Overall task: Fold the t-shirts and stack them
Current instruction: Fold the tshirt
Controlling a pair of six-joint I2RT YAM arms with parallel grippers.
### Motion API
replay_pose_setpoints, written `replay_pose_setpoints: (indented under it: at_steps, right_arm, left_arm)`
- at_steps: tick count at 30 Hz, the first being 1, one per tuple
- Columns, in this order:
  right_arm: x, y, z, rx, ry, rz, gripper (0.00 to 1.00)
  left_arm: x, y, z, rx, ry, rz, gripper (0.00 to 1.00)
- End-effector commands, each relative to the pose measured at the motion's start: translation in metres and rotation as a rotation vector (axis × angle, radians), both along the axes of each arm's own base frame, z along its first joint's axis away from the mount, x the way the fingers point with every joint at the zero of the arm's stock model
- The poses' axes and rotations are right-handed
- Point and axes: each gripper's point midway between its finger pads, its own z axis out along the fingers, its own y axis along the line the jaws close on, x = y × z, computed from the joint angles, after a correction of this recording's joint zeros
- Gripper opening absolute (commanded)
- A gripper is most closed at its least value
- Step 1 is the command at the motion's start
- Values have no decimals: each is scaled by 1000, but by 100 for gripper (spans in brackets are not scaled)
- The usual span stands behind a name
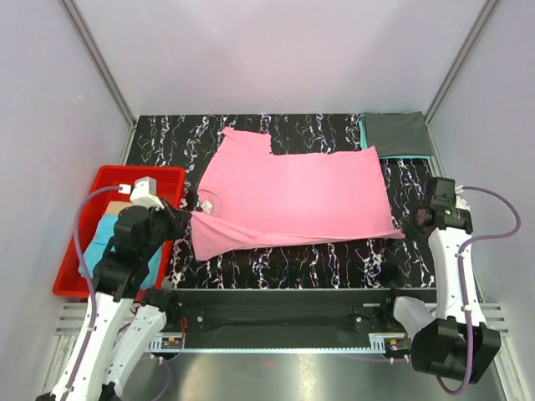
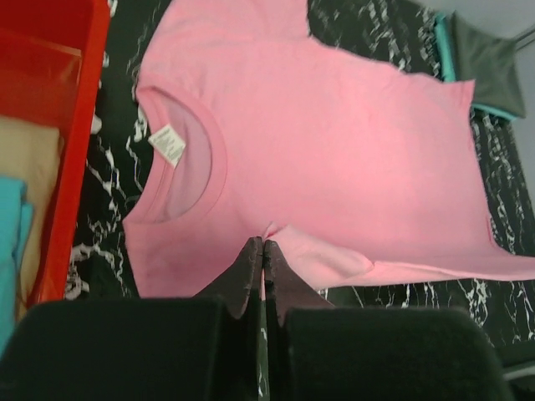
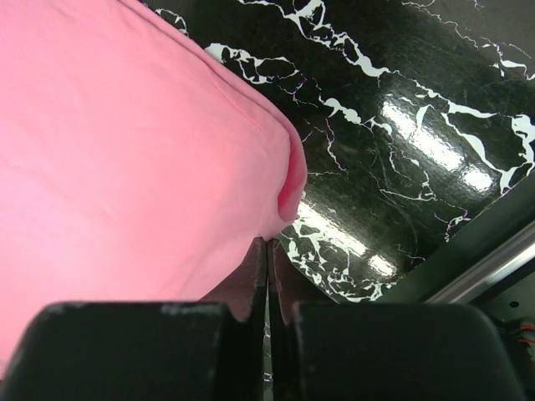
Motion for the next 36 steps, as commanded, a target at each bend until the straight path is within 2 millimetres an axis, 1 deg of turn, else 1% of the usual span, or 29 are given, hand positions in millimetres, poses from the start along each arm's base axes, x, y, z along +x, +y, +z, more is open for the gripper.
replay_pose_setpoints:
  at_steps: [1,3,4,7,8,10,11,12,14,16,17,18,19,20,21,22,23,24,25,26,27,28,29,30,31,32,33,35,36]
  right_arm:
    - [8,-13,5,-34,-42,-91,0]
    - [9,-10,-3,-23,-36,-81,0]
    - [10,-10,-4,-20,-35,-73,0]
    - [17,-4,-11,5,-45,-24,0]
    - [33,11,-12,71,-96,54,0]
    - [36,22,-24,125,-55,107,0]
    - [36,25,-36,154,2,117,0]
    - [39,24,-38,153,14,122,0]
    - [46,17,-46,136,42,111,0]
    - [57,12,-44,119,27,99,0]
    - [61,6,-48,98,42,84,0]
    - [69,3,-44,90,34,79,0]
    - [72,1,-44,83,41,76,0]
    - [74,0,-50,89,66,75,0]
    - [80,-1,-48,90,60,78,0]
    - [82,0,-50,91,70,93,0]
    - [84,-2,-53,86,85,93,0]
    - [85,-3,-55,83,93,93,0]
    - [86,-5,-56,73,97,93,0]
    - [89,-6,-56,70,91,93,0]
    - [91,-5,-55,79,79,97,0]
    - [95,-2,-54,96,58,99,0]
    - [102,6,-47,130,11,115,0]
    - [104,8,-46,145,-4,115,0]
    - [107,9,-44,153,-16,108,0]
    - [108,9,-45,155,-19,104,0]
    - [111,8,-43,154,-21,104,0]
    - [114,8,-46,159,-7,111,0]
    - [115,8,-47,162,-3,111,0]
  left_arm:
    - [4,-2,4,-24,68,20,0]
    - [8,-1,-4,-15,103,34,0]
    - [11,-2,-11,-10,136,35,0]
    - [15,-3,-23,3,185,38,0]
    - [18,2,-23,21,189,66,0]
    - [24,3,-30,50,224,72,0]
    - [28,5,-30,65,228,80,0]
    - [35,3,-28,76,233,74,0]
    - [47,2,-18,86,195,67,0]
    - [63,-1,-4,102,148,52,0]
    - [68,-2,-1,115,143,42,0]
    - [78,-3,5,139,153,39,0]
    - [81,-1,3,186,177,28,0]
    - [85,1,1,215,191,26,0]
    - [93,0,-10,243,232,13,0]
    - [98,1,-6,274,229,1,0]
    - [103,-2,-15,291,257,-19,0]
    - [106,-6,-17,299,262,-52,0]
    - [108,-8,-12,321,263,-86,0]
    - [111,-5,-14,344,284,-81,0]
    - [113,-3,-22,368,317,-81,0]
    - [113,0,-23,395,331,-85,0]
    - [116,3,-19,410,326,-71,0]
    - [118,3,-21,419,330,-75,0]
    - [121,2,-19,426,317,-89,0]
    - [122,-8,-17,403,301,-142,0]
    - [126,-14,-18,396,300,-175,0]
    - [128,-32,-19,352,307,-263,0]
    - [135,-37,-21,348,311,-283,0]
